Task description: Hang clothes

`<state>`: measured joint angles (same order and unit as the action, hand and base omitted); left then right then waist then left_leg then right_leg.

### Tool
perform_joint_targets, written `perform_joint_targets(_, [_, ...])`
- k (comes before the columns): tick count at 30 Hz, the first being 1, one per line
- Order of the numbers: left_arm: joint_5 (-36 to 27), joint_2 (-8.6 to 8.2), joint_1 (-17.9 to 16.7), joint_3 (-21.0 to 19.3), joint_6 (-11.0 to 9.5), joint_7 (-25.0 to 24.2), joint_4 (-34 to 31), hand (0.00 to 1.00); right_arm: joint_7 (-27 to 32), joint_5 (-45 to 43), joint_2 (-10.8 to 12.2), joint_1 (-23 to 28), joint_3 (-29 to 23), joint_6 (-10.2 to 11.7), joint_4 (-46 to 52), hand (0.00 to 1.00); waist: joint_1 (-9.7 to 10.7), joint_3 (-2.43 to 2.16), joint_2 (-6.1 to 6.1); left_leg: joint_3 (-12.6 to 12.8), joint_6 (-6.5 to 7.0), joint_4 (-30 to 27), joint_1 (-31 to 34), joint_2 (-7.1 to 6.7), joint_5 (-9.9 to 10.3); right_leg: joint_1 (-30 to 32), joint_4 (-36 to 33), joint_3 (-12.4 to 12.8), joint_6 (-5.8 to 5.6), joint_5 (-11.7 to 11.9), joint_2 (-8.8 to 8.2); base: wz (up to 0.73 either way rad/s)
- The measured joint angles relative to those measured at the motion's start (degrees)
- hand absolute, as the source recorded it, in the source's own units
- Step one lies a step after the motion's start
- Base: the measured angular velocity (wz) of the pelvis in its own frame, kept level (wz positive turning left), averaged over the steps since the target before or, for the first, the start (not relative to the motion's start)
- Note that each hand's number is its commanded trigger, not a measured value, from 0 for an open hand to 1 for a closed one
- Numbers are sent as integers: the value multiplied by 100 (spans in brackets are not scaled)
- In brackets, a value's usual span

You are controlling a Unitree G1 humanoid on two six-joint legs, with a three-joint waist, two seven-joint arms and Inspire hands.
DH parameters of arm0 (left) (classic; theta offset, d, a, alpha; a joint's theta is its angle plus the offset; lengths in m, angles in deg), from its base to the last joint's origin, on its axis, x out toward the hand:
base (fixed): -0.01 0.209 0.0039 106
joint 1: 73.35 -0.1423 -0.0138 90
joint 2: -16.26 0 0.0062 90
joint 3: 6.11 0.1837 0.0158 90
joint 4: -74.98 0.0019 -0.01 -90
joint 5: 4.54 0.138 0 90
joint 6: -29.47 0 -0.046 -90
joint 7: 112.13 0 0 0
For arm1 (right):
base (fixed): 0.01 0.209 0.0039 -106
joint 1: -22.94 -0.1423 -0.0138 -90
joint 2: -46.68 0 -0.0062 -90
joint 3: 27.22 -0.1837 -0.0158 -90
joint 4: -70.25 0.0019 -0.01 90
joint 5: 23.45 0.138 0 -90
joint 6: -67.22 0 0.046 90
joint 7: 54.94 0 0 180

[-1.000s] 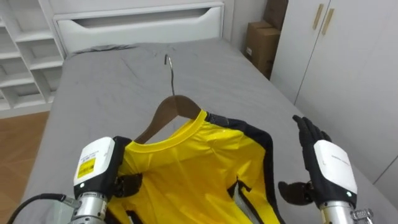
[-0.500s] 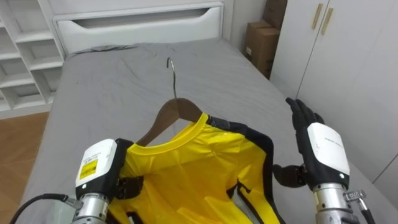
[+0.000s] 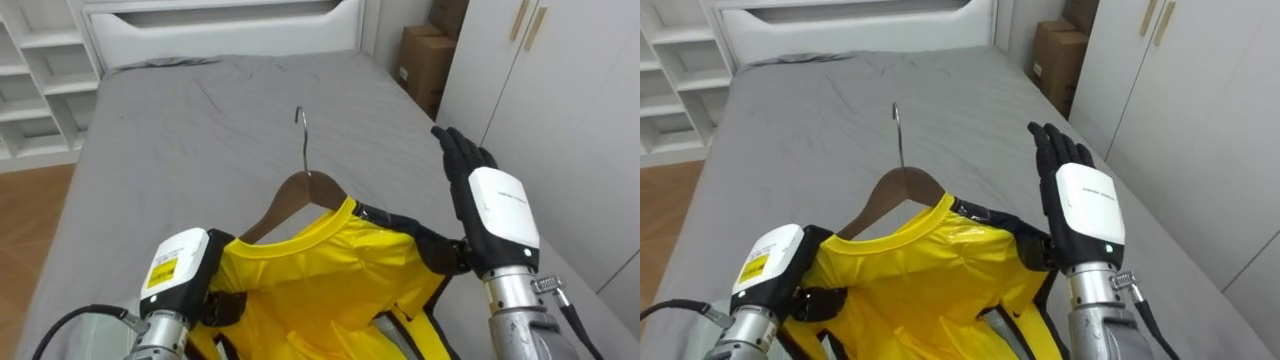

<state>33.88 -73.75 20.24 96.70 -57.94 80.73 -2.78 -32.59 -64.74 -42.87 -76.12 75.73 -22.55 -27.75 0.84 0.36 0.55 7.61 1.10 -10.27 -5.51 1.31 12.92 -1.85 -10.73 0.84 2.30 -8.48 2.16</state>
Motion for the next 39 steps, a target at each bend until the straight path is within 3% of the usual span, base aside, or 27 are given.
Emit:
perform_joint_targets(13, [1,-1,5,114,55,-109,-113,100,1,1,0,-15,173,-26,18,0,-8,0,-1,-8,0,24,-9,-2,0,-1,7,-6,0,0,-3,0])
perform_joint_targets(23, [58,-8,35,114,59,-108,-112,100,-43,111,1,-16,170,-25,-332,0,-135,15,-22,-17,0,19,-23,-2,0,-28,8,-21,0,0,-5,0])
perform_joint_targets(32, [191,24,154,83,79,-108,-148,100,-142,1387,17,-16,160,-25,-356,0,-202,30,-41,-28,0,34,-17,0,0,-21,15,-43,0,0,-4,0])
perform_joint_targets(39, [454,150,162,67,111,-106,-464,100,-975,2740,-82,-15,141,-26,-202,0,-176,28,-36,-90,0,70,-20,8,0,-35,19,-87,0,0,-12,3])
